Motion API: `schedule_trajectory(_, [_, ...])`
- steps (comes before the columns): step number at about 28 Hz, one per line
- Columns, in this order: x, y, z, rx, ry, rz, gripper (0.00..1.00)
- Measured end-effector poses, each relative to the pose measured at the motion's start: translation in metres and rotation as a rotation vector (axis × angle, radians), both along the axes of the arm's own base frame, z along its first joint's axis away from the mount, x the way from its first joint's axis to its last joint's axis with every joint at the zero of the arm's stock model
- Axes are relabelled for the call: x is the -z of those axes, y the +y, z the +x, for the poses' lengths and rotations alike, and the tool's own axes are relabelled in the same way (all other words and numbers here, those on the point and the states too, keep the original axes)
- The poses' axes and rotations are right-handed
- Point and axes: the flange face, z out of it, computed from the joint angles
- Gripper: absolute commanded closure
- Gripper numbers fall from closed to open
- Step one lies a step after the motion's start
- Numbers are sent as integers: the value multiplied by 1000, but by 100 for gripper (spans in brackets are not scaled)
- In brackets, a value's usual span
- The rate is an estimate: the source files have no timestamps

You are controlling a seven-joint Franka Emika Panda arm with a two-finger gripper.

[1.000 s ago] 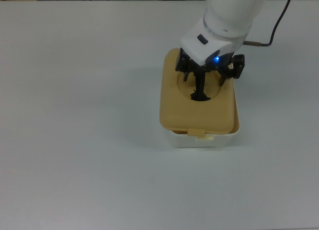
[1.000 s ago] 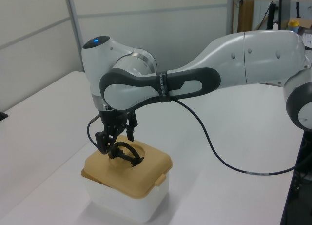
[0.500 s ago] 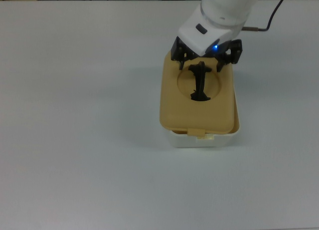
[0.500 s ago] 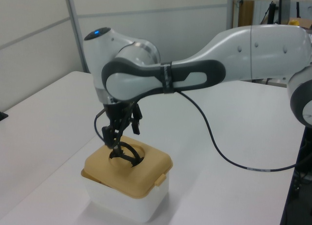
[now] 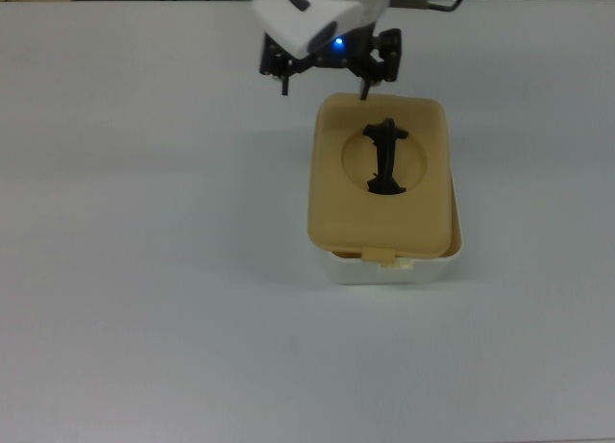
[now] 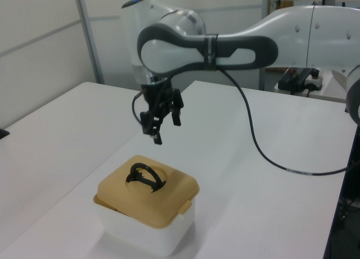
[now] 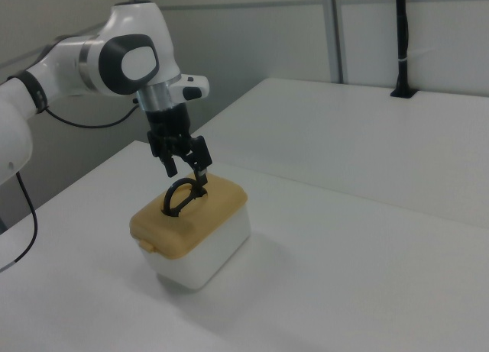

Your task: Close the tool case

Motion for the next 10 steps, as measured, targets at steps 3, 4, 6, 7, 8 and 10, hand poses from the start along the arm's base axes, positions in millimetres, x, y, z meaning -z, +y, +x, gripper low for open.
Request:
schedule_trajectory(3, [-5, -21, -1, -1, 15, 17, 0])
schedule_trajectory(4, [-7, -27, -2, -2, 20, 21, 0])
schedule_trajectory(6, [-10, -44, -2, -1, 25, 32, 0])
schedule_trajectory(7, [-12, -50, -2, 0, 25, 36, 0])
schedule_trajectory(8, [-13, -57, -2, 2, 25, 40, 0])
schedule_trajectory(10, [-16, -68, -3, 5, 23, 46, 0])
